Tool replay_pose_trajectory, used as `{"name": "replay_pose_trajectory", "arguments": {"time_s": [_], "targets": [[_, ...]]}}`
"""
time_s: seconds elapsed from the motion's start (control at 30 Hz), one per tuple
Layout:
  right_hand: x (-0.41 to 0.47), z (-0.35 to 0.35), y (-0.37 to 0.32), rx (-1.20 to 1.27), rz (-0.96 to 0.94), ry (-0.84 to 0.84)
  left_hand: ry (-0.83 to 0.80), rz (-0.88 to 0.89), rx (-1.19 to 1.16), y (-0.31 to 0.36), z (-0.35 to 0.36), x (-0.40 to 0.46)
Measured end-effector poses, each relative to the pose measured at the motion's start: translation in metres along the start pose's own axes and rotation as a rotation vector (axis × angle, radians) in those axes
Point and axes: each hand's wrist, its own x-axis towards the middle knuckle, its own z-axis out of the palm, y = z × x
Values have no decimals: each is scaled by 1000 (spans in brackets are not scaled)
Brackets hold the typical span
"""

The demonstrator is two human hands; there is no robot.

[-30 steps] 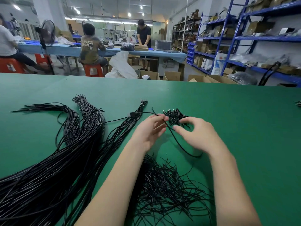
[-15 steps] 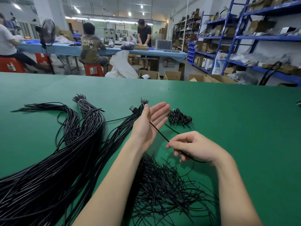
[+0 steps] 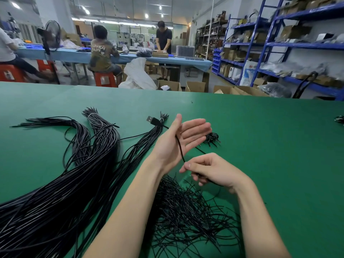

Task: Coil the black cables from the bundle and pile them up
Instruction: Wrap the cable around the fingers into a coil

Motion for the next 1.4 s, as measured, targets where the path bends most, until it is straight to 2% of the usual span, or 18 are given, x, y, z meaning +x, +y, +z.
{"name": "replay_pose_trajectory", "arguments": {"time_s": [0.17,0.27,0.33,0.43,0.53,0.6,0.73,0.83,0.93,1.03,1.07,1.2,1.4], "targets": [[2,-4,5,21,19,-44,-50,-41,-52,3,-2,0],[5,-5,10,-68,101,16,-124,-142,38,5,-5,-5],[11,-14,8,-252,121,75,-158,-240,177,7,-8,-8],[29,-38,-15,-656,113,-15,-178,-397,354,9,-11,-12],[41,-59,-51,-796,247,-121,-237,-575,482,8,-14,-14],[48,-67,-74,-897,251,-99,-212,-640,562,5,-15,-13],[60,-58,-109,-1078,117,51,-112,-588,720,-1,-13,-8],[60,-40,-118,-1160,45,166,-27,-504,728,-2,-20,-6],[51,-28,-119,-1051,9,227,98,-385,696,1,-24,-6],[40,-18,-104,-575,10,120,370,-167,754,1,-29,0],[36,-15,-95,-429,19,62,376,-118,716,1,-30,2],[27,-18,-54,-240,-4,-53,239,-30,382,2,-31,4],[33,-17,-20,-249,-6,-128,73,-16,101,7,-29,0]]}}
